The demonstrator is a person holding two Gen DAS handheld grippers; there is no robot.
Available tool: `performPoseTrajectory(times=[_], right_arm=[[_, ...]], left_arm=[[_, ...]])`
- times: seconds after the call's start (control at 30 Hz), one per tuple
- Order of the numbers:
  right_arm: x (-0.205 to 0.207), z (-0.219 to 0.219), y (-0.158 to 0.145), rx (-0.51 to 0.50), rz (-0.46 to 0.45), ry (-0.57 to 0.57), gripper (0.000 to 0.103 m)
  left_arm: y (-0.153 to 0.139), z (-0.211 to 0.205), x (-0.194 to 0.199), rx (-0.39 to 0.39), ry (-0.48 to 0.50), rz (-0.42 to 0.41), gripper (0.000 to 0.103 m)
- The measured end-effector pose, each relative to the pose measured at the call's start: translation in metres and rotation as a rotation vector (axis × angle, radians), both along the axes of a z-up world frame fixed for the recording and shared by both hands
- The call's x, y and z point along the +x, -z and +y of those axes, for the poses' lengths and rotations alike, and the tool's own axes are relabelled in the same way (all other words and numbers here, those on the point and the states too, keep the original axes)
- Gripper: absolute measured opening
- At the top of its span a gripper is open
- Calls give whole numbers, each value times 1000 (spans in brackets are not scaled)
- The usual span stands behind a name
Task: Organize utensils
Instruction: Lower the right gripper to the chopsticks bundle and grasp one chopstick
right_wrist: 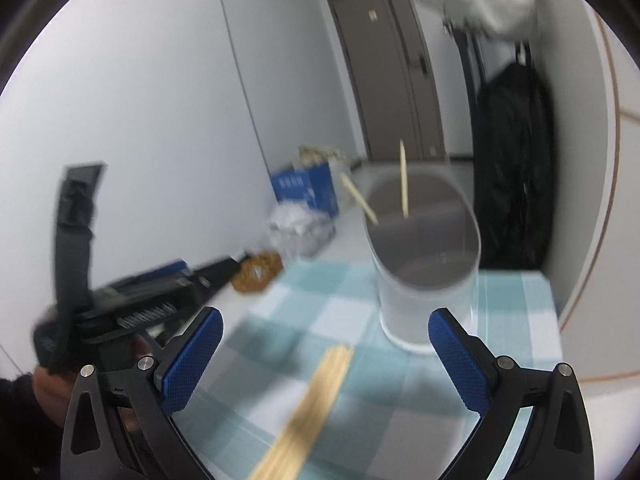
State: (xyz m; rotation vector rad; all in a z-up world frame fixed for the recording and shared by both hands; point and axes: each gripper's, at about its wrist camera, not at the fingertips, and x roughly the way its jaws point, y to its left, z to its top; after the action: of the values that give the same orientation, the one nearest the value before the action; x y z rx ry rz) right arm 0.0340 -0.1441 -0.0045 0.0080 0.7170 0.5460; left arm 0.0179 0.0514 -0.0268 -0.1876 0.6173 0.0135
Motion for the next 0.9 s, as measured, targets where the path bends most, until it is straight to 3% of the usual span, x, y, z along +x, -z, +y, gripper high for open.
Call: performPoseTrajectory(times=[0.3, 0.4, 0.47, 0.57, 0.67, 0.9], right_arm=[[17, 11, 59, -138, 151, 3, 99], [27, 17, 76, -174, 223, -7, 79], [39, 23, 94, -223, 313, -12, 70], [51, 32, 113, -273, 402, -19, 44], [54, 40, 120, -327, 413, -22, 42], [57, 55, 123, -387, 422, -38, 39]], left_arm=[[29, 9, 13, -12, 2, 107, 84], [31, 15, 18, -23, -11, 123, 84], [34, 21, 22, -42, -15, 145, 84], [39, 28, 27, -69, -27, 163, 84], [44, 31, 33, -78, -25, 190, 84], [49, 45, 38, -183, -43, 238, 84]])
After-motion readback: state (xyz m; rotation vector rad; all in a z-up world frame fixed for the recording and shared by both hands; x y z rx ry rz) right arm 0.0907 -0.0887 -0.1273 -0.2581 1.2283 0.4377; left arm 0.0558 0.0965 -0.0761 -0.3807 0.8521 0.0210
